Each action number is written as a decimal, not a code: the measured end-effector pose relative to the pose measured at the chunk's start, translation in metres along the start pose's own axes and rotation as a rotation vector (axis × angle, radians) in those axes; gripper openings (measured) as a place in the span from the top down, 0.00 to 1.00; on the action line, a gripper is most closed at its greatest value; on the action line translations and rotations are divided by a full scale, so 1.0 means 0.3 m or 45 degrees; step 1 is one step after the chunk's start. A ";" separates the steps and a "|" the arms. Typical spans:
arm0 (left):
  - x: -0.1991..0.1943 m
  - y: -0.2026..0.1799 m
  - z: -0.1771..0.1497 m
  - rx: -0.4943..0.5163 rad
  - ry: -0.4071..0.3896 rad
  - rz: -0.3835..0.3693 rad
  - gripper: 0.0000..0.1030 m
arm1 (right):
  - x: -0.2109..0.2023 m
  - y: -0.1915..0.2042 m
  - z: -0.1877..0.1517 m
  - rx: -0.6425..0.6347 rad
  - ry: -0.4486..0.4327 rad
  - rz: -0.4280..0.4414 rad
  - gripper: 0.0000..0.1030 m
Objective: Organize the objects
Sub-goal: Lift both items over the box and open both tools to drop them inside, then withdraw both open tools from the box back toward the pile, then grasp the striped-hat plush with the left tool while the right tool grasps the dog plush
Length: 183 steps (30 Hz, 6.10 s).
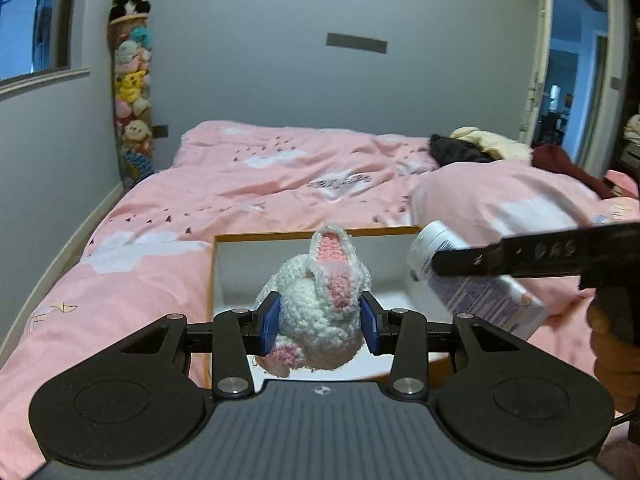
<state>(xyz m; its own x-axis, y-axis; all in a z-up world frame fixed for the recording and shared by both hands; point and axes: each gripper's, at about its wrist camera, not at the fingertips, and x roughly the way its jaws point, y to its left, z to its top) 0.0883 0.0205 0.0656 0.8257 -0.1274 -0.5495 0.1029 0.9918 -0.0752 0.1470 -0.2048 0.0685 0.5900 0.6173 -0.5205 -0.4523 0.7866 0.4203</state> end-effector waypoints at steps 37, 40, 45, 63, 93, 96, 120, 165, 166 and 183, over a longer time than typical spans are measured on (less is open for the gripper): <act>0.322 0.097 -0.123 -0.050 0.401 0.124 0.45 | 0.548 -0.148 -0.114 0.264 0.436 -0.116 0.68; 0.292 0.101 -0.115 -0.050 0.377 0.123 0.45 | 0.544 -0.148 -0.118 0.256 0.450 -0.130 0.68; 0.287 0.108 -0.118 -0.048 0.405 0.125 0.60 | 0.518 -0.157 -0.112 0.267 0.449 -0.141 0.68; 0.264 0.170 -0.133 -0.214 0.374 0.105 0.68 | 0.482 -0.177 -0.081 0.133 0.600 -0.347 0.65; 0.119 0.168 -0.161 -0.230 0.276 0.096 0.68 | 0.580 -0.109 -0.123 -0.192 0.746 -0.547 0.60; 0.101 0.164 -0.162 -0.223 0.276 0.103 0.68 | 0.566 -0.115 -0.118 -0.166 0.736 -0.544 0.59; -0.106 0.109 -0.318 -0.159 0.420 0.077 0.53 | 0.147 0.117 -0.302 -0.088 0.473 -0.086 0.58; 0.208 0.060 -0.248 0.299 0.815 0.056 0.44 | 0.273 0.015 -0.498 -0.031 0.750 -0.072 0.50; 0.208 0.058 -0.254 0.318 0.830 0.059 0.43 | 0.282 0.013 -0.500 -0.025 0.753 -0.067 0.49; 0.287 0.107 -0.344 0.326 1.005 0.101 0.30 | 0.305 -0.043 -0.504 0.061 0.818 -0.015 0.48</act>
<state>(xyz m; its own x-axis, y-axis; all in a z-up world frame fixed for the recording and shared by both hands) 0.1054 0.0407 -0.0700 0.2144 0.0710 -0.9742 0.2624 0.9565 0.1274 0.1058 -0.1564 -0.0969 0.0695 0.5048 -0.8605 -0.4089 0.8012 0.4369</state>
